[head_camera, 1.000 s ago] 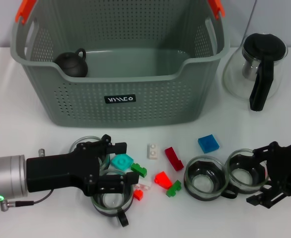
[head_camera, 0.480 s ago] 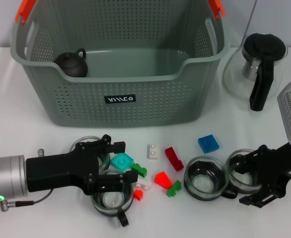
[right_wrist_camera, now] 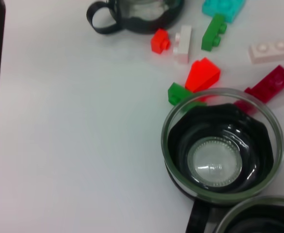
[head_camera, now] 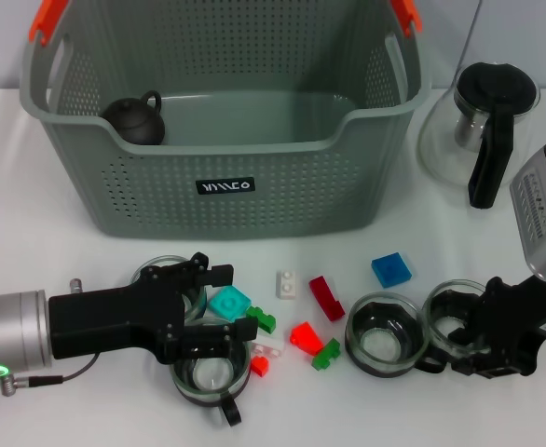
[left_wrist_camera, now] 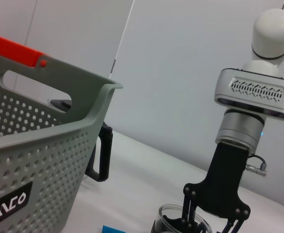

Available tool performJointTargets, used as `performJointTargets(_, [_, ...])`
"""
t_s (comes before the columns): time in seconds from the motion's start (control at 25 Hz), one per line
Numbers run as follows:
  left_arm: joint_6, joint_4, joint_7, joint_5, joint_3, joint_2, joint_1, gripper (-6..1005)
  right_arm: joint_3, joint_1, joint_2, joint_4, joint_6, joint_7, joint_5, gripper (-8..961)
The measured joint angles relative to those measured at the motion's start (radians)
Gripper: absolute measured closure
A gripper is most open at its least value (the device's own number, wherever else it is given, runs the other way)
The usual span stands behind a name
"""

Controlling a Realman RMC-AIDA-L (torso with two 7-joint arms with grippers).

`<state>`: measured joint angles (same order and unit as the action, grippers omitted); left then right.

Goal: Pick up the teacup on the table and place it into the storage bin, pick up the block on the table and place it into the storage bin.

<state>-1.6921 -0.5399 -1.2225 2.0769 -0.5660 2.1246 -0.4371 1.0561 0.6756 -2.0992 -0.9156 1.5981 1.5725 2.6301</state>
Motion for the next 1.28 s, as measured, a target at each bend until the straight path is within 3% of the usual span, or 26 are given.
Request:
performJointTargets(0.12, [0.002, 0.0, 0.0, 0.0, 0.0, 0.0, 0.0, 132, 0.01, -0.005, -0.001, -0.007, -0.007, 0.001, 0.0, 497])
performJointTargets(0.24, [0.002, 0.0, 0.0, 0.0, 0.0, 0.0, 0.001, 132, 0.007, -0.008, 0.0, -0.008, -0.009, 0.004, 0.0, 743])
performJointTargets(0.68, [0.007, 0.0, -0.004, -0.001, 0.001, 0.0, 0.001, 133, -0.039, -0.027, 0.007, -0.083, 0.053, 0.027, -0.002, 880])
performJointTargets(0.88, [0.006, 0.0, -0.005, -0.002, 0.001, 0.0, 0.0, 132, -0.111, -0.06, 0.006, -0.288, 0.234, 0.06, -0.025, 883])
performJointTargets(1.04, [0.008, 0.0, -0.002, -0.002, 0.002, 0.0, -0.002, 132, -0.158, -0.067, 0.005, -0.497, 0.38, 0.131, -0.162, 885])
performJointTargets(1.28, [0.01, 0.0, 0.0, -0.003, 0.004, 0.0, -0.003, 133, -0.118, -0.025, 0.007, -0.572, 0.386, 0.208, -0.378, 889])
